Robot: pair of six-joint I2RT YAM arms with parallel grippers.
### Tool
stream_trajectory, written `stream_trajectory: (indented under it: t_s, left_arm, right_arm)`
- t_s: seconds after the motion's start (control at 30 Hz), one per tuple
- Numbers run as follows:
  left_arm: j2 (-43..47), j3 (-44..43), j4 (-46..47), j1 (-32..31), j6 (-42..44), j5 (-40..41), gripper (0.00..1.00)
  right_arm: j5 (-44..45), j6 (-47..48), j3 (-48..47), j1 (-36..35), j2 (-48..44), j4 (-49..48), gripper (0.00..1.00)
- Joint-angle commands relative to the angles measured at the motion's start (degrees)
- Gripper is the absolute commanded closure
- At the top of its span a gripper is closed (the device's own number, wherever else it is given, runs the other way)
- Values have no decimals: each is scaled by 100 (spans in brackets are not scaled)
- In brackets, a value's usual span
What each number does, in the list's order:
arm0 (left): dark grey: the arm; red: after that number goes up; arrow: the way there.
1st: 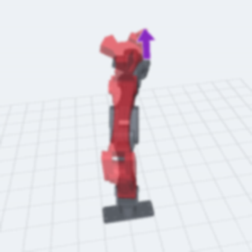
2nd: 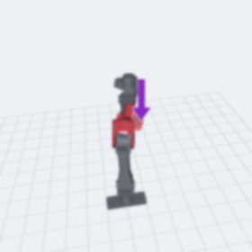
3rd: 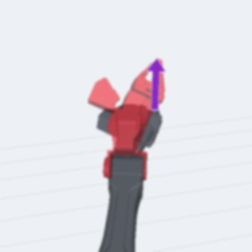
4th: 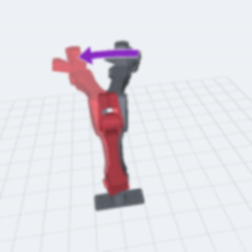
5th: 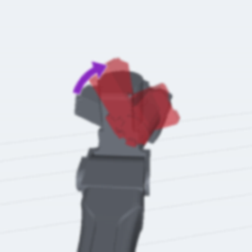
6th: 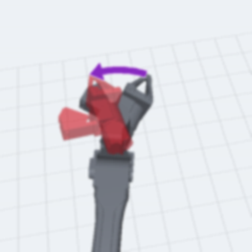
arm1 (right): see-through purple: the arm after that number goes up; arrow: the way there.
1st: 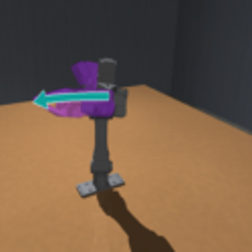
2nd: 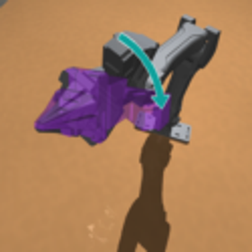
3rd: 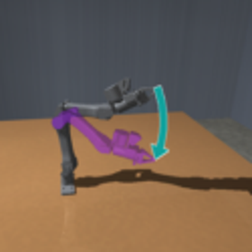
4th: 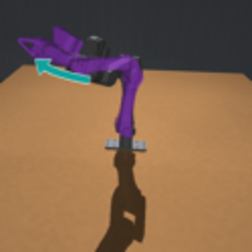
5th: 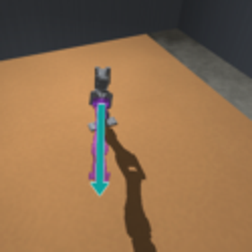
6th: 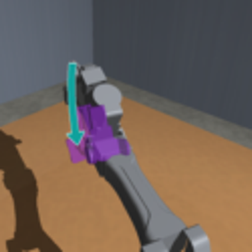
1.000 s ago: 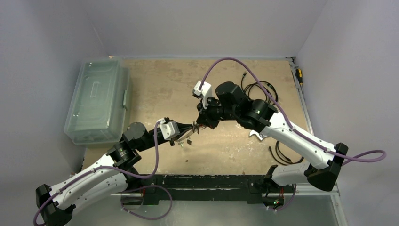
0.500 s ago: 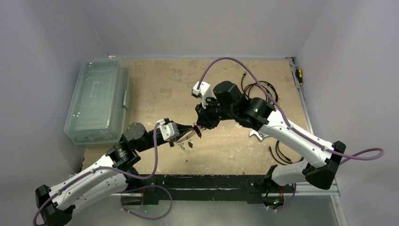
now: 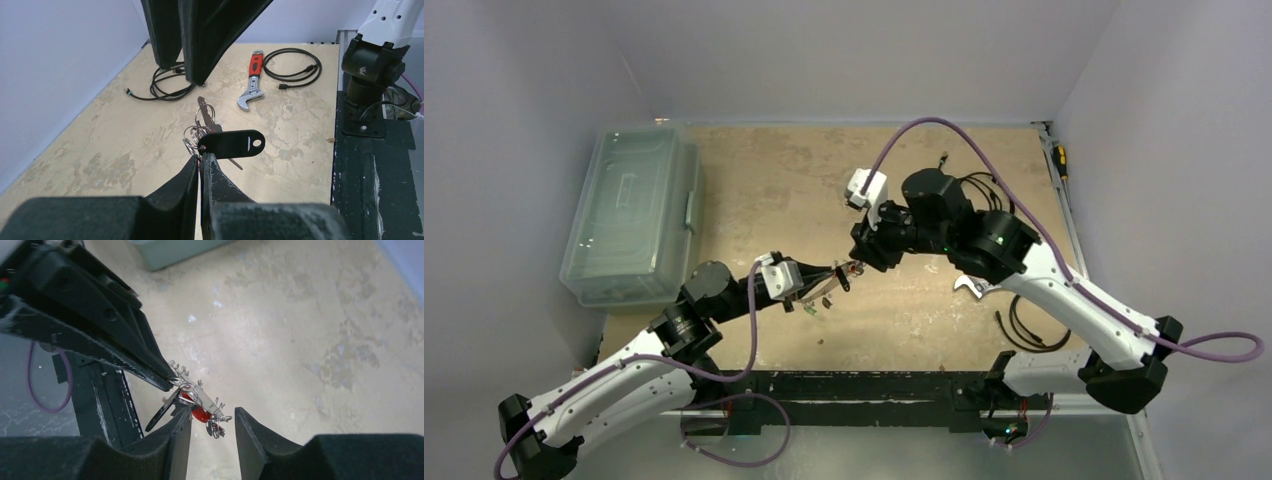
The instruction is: Put the keys on the keyring
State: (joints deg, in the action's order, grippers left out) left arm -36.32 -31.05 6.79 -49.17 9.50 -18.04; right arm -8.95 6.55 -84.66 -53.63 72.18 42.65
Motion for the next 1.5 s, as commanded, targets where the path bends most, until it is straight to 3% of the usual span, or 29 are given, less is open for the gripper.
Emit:
stream_trajectory:
  t_s: [0.0, 0.1, 0.23, 0.33, 0.53, 0.97, 1.47]
  left_arm:
    - [160, -162, 514, 3, -21, -257, 100]
    - [236, -130, 574, 1, -38, -460, 100]
    - [307, -103, 675, -2, -82, -739, 100]
    - [310, -94, 733, 3, -120, -948, 100]
    - [300, -60, 852, 3, -209, -1305, 100]
    - [231, -43, 895, 3, -229, -1394, 100]
    - [195, -43, 906, 0, -238, -1403, 100]
  right_arm:
    - [-664, 698, 334, -16, -599, -682, 60]
    - [-1288, 1073, 751, -16, -956, -1227, 60]
    - [-1748, 1295, 930, -16, -1127, -1549, 51]
    - [-1989, 1362, 759, -8, -1005, -1458, 46]
    - [-2520, 1639, 218, -3, -493, -842, 46]
    - [-3165, 2095, -428, 343, 180, 267, 57]
    - [-3763, 2233, -548, 440, 522, 565, 63]
